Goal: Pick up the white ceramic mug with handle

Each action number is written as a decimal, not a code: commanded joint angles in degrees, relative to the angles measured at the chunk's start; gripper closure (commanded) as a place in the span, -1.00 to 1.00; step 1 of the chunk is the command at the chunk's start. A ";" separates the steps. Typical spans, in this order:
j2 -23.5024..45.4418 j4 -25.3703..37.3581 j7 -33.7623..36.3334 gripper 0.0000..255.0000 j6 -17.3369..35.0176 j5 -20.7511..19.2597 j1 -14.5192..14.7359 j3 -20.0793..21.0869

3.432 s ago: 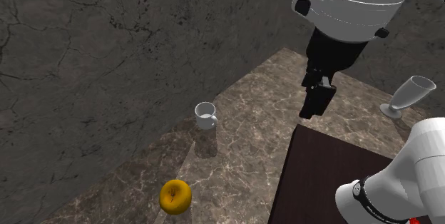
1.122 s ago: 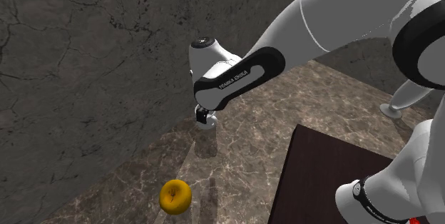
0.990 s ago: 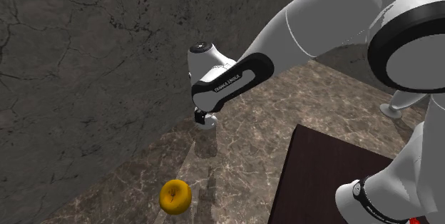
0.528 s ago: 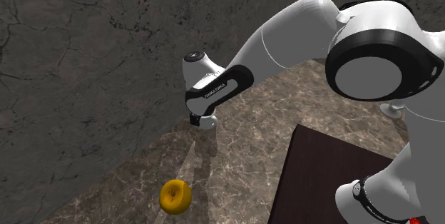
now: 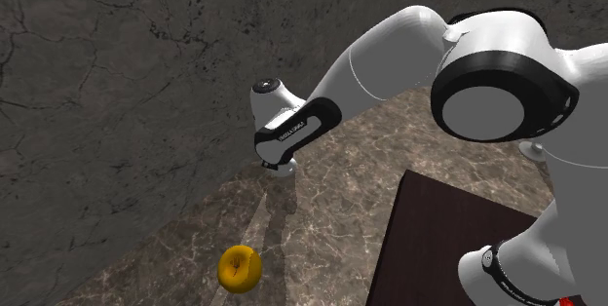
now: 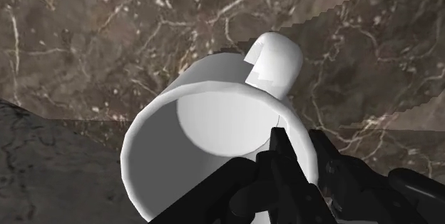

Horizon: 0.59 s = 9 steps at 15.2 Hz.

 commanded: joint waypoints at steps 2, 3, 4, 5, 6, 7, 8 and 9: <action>0.02 0.01 0.00 1.00 0.03 0.00 0.00 0.00; 0.03 0.01 0.00 1.00 0.03 0.00 0.00 0.00; 0.03 0.01 0.00 1.00 0.03 0.00 0.00 0.00; 0.03 0.01 0.00 1.00 0.03 0.00 0.00 0.00; 0.02 0.01 0.00 1.00 0.03 0.00 0.00 0.00; -0.01 0.01 -0.02 1.00 -0.01 0.00 -0.02 0.00; -0.63 -0.15 -0.02 1.00 -0.47 0.00 -0.02 -0.01; -1.24 -0.30 -0.02 1.00 -0.93 0.00 -0.01 -0.01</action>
